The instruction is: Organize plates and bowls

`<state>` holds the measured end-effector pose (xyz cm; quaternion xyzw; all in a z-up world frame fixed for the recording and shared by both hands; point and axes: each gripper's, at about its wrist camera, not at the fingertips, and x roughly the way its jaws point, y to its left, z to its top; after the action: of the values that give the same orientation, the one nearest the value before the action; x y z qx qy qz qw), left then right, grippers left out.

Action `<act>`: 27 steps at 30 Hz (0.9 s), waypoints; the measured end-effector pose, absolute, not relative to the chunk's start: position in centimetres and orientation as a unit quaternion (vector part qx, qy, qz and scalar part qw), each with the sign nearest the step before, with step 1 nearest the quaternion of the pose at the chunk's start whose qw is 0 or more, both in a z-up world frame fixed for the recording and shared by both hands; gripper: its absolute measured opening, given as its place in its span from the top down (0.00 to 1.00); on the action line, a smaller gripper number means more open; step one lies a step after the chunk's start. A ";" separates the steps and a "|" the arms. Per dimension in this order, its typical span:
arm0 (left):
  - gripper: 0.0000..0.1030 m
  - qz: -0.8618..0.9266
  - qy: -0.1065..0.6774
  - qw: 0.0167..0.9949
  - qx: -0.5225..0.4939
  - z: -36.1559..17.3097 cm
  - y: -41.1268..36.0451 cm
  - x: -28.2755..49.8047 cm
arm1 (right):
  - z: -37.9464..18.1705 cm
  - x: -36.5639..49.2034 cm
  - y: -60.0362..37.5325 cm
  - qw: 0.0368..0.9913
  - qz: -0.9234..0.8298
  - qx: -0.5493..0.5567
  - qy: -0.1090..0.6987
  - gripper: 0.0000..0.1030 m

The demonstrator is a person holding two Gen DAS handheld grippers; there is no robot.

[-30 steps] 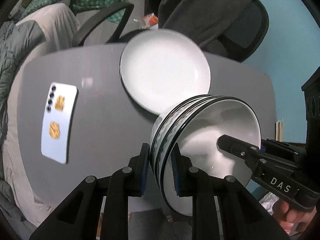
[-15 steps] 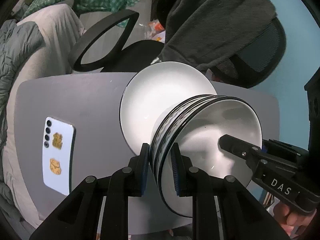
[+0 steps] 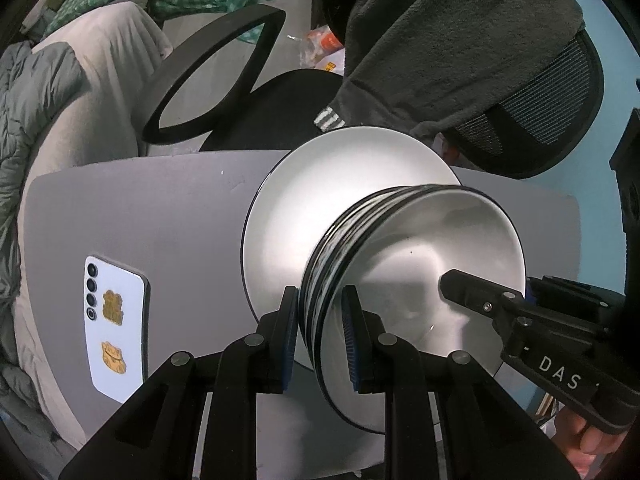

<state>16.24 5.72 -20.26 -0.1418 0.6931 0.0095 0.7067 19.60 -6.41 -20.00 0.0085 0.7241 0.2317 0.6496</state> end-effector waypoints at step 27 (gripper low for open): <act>0.40 0.031 0.634 0.763 -0.125 -15.8 6.2 14.5 | -15.7 20.0 -6.8 0.724 0.211 -0.039 0.655 0.47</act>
<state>14.55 6.23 -15.80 -0.1249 0.6340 0.0309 0.7625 20.01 -6.83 -15.73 -0.0387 0.6551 0.2114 0.7243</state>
